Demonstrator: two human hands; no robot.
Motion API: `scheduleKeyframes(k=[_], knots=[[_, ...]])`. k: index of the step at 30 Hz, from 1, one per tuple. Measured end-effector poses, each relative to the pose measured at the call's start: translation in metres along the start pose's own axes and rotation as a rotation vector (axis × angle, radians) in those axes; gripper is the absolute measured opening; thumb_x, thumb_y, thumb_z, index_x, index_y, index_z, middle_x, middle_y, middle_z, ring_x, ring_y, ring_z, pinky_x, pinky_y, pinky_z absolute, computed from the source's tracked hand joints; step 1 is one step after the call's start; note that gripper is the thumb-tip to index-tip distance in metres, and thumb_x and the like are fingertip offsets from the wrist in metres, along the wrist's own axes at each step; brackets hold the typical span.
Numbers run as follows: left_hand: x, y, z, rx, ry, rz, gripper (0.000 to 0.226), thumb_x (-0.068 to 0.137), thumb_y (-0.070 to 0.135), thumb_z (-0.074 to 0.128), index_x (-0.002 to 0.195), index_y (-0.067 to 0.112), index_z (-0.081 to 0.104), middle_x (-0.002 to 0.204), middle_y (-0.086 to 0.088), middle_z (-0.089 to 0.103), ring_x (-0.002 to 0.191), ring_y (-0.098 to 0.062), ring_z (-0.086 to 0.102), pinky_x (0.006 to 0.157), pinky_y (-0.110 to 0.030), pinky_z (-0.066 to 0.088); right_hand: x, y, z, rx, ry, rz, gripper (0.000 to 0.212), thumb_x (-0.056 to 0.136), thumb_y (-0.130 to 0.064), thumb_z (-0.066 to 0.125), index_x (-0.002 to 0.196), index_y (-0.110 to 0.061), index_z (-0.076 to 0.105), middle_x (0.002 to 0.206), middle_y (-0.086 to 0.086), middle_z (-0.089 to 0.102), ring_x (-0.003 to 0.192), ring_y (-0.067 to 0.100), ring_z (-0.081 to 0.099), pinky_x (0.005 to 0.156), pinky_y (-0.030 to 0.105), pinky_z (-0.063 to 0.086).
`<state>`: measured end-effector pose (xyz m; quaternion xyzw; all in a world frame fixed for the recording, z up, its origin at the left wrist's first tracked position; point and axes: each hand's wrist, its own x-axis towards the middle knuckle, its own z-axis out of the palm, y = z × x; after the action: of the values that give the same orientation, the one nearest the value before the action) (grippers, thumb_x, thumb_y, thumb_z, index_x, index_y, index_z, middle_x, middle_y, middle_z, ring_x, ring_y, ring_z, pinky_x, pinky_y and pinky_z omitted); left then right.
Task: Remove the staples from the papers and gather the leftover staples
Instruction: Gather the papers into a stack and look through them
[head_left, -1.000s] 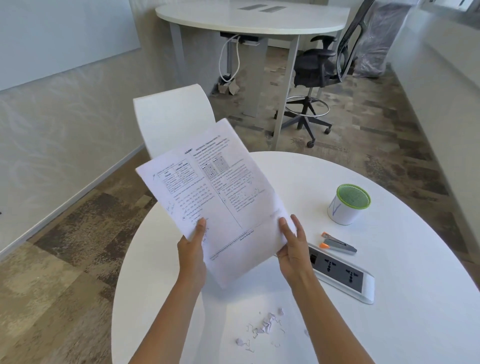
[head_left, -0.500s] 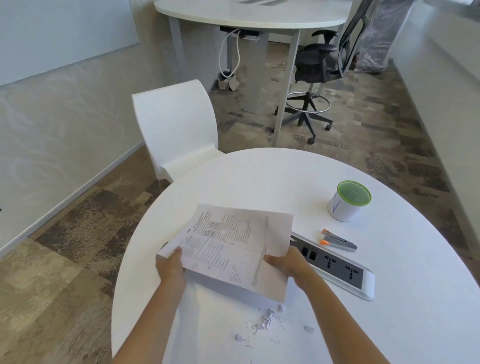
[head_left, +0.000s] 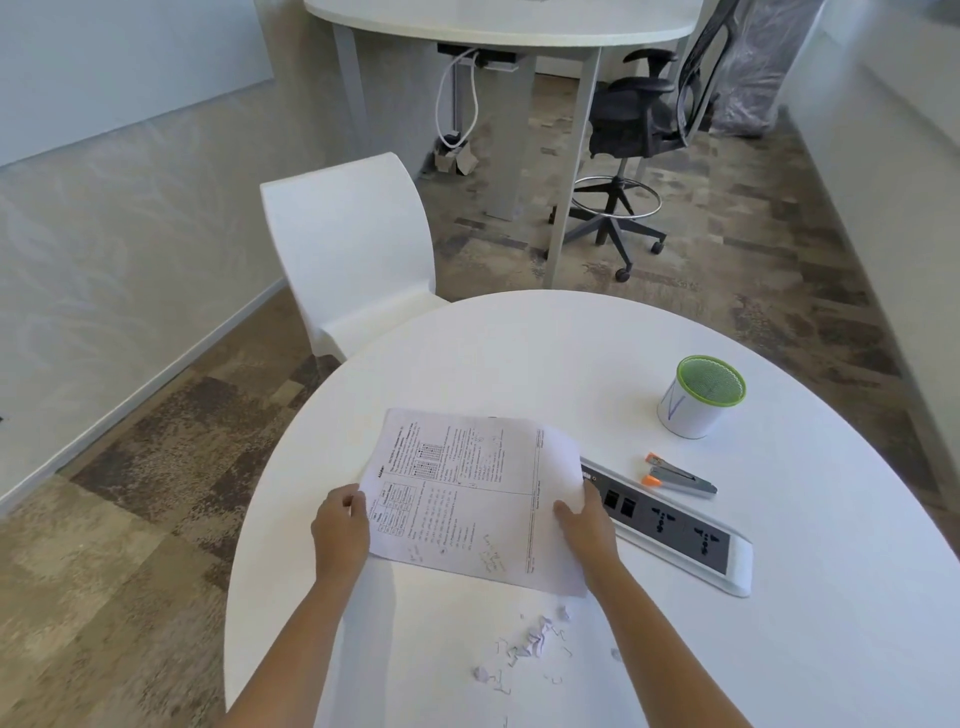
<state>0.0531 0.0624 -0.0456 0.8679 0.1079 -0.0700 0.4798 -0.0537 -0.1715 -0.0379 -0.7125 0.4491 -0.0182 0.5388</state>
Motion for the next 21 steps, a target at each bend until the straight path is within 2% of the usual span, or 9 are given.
scheduleKeyframes(k=[2,4,7,10,13,17,19,21], knots=[[0.006,0.001,-0.002,-0.037,-0.039,-0.095,0.033,0.094,0.007,0.048,0.126,0.0,0.054,0.125,-0.019,0.059,0.115,-0.034,0.053,0.095,-0.038,0.041,0.001,-0.002,-0.006,0.032,-0.008,0.006,0.056,0.086,-0.013,0.057,0.138,-0.018,0.037,0.123,0.008,0.058,0.105,0.029,0.055,0.09,0.043,0.048],[0.01,0.001,-0.004,-0.064,-0.099,-0.132,0.037,0.092,0.003,0.05,0.129,0.002,0.054,0.126,-0.018,0.06,0.11,-0.031,0.055,0.091,-0.035,0.043,-0.001,-0.007,-0.013,0.036,0.012,-0.02,0.048,0.083,-0.009,0.061,0.128,-0.014,0.047,0.117,0.006,0.062,0.096,0.025,0.057,0.081,0.037,0.049],[0.005,0.012,-0.007,-0.193,-0.083,-0.048,0.033,0.091,-0.001,0.051,0.121,0.006,0.061,0.116,-0.01,0.064,0.097,-0.024,0.055,0.082,-0.03,0.042,-0.01,-0.022,-0.022,0.034,0.057,-0.141,0.03,0.085,-0.012,0.061,0.115,-0.014,0.057,0.11,0.005,0.066,0.091,0.023,0.06,0.074,0.032,0.047],[-0.007,0.023,-0.009,-0.344,-0.023,0.099,0.03,0.093,0.003,0.051,0.122,0.007,0.056,0.116,-0.006,0.062,0.103,-0.021,0.057,0.089,-0.033,0.046,-0.026,-0.036,-0.026,0.275,0.079,-0.322,0.019,0.087,-0.013,0.061,0.106,-0.018,0.061,0.099,0.0,0.07,0.089,0.02,0.065,0.074,0.032,0.051],[-0.015,0.025,-0.008,-0.479,-0.039,0.156,0.032,0.094,0.006,0.05,0.127,0.004,0.045,0.123,-0.009,0.059,0.112,-0.021,0.057,0.096,-0.038,0.047,-0.037,-0.039,-0.025,0.433,0.071,-0.426,0.016,0.088,-0.015,0.063,0.103,-0.02,0.062,0.098,-0.001,0.071,0.089,0.016,0.066,0.077,0.031,0.053],[-0.021,0.023,-0.004,-0.505,-0.055,0.165,0.028,0.096,0.012,0.049,0.124,0.009,0.044,0.12,-0.003,0.055,0.109,-0.017,0.054,0.083,-0.029,0.048,-0.036,-0.023,-0.017,0.376,0.019,-0.385,0.017,0.086,-0.019,0.066,0.103,-0.022,0.063,0.099,-0.002,0.07,0.092,0.016,0.066,0.077,0.03,0.054],[-0.022,0.02,-0.002,-0.489,-0.038,0.166,0.018,0.097,0.014,0.047,0.115,0.012,0.049,0.107,0.0,0.058,0.103,-0.017,0.054,0.075,-0.027,0.047,-0.034,-0.016,-0.014,0.326,0.019,-0.357,0.009,0.086,-0.02,0.066,0.092,-0.027,0.063,0.094,-0.001,0.07,0.091,0.022,0.066,0.075,0.032,0.053],[-0.025,0.019,-0.001,-0.464,-0.014,0.187,0.012,0.098,0.015,0.045,0.105,0.013,0.055,0.095,0.003,0.061,0.095,-0.018,0.055,0.074,-0.031,0.044,-0.032,-0.012,-0.012,0.293,0.03,-0.339,0.01,0.086,-0.021,0.066,0.082,-0.029,0.062,0.088,0.004,0.07,0.089,0.029,0.065,0.074,0.036,0.053]])
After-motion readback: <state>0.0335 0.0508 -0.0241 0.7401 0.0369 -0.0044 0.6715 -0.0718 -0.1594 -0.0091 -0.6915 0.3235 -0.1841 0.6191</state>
